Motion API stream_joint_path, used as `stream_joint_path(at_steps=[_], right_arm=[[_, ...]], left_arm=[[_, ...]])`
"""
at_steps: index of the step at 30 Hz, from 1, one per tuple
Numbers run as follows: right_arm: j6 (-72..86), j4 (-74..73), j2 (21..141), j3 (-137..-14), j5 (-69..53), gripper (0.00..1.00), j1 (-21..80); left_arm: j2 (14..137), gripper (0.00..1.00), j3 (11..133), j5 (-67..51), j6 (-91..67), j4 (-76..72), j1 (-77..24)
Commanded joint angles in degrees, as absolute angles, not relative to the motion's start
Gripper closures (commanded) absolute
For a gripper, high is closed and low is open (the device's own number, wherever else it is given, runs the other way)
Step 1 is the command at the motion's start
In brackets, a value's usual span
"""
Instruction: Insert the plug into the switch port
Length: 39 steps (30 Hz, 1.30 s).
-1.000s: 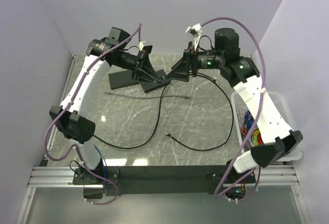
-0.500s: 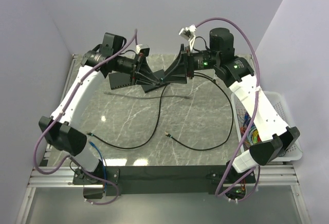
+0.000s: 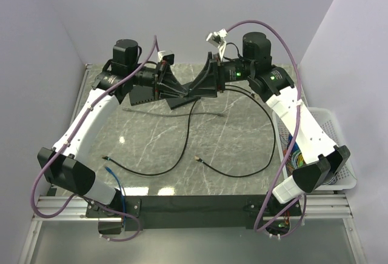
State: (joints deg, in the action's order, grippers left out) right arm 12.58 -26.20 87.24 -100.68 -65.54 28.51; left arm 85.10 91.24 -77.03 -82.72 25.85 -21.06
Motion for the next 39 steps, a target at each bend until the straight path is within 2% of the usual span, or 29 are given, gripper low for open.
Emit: stream_joint_path(at_steps=[1, 2, 4, 7, 10, 11, 12, 16, 17, 20, 25, 31, 39], right_arm=[[12.9, -25.8, 87.3, -100.2, -66.0, 0.50, 29.4], [12.9, -25.8, 87.3, -100.2, -66.1, 0.56, 29.3], [12.7, -25.9, 87.2, -100.1, -66.2, 0.59, 29.3], [12.7, -25.8, 86.8, -99.6, -66.1, 0.72, 29.3], [13.3, -25.1, 86.7, -99.1, -66.4, 0.89, 29.3], [13.7, -24.7, 86.7, -99.1, -66.4, 0.97, 29.3], [14.0, -24.3, 86.7, -98.9, -66.3, 1.00, 29.3], [14.4, -23.6, 86.0, -97.7, -66.4, 1.00, 29.4], [14.3, -23.6, 85.7, -97.4, -66.3, 1.00, 29.4], [14.0, -24.0, 84.7, -95.7, -65.5, 1.00, 29.4], [14.1, -24.5, 83.2, -93.0, -63.4, 1.00, 29.4], [14.9, -25.8, 82.3, -91.3, -56.3, 1.00, 28.9], [20.1, -24.2, 85.4, -92.5, -54.5, 1.00, 28.6]], left_arm=[[82.3, 1.00, 92.3, -78.7, -85.5, 17.8, -21.1], [82.2, 1.00, 92.2, -78.6, -85.3, 18.1, -21.0], [82.0, 0.99, 91.8, -78.2, -84.5, 19.0, -20.8], [81.2, 0.99, 90.1, -77.3, -84.7, 18.2, -20.7], [80.6, 0.99, 88.7, -76.7, -85.8, 16.5, -20.7], [80.5, 0.99, 88.6, -76.6, -85.8, 16.4, -20.7], [80.6, 0.99, 88.4, -76.3, -85.6, 16.6, -20.7], [81.0, 0.86, 88.1, -74.5, -84.1, 17.6, -20.2], [81.3, 0.75, 88.2, -74.0, -83.3, 19.4, -20.0], [82.7, 0.59, 90.1, -70.9, -77.7, 24.2, -18.7], [85.6, 0.44, 92.9, -65.0, -67.9, 34.0, -15.8], [87.6, 0.40, 93.2, -58.3, -62.6, 38.3, -12.1], [90.1, 0.45, 97.6, -45.2, -54.1, 44.5, -8.3]])
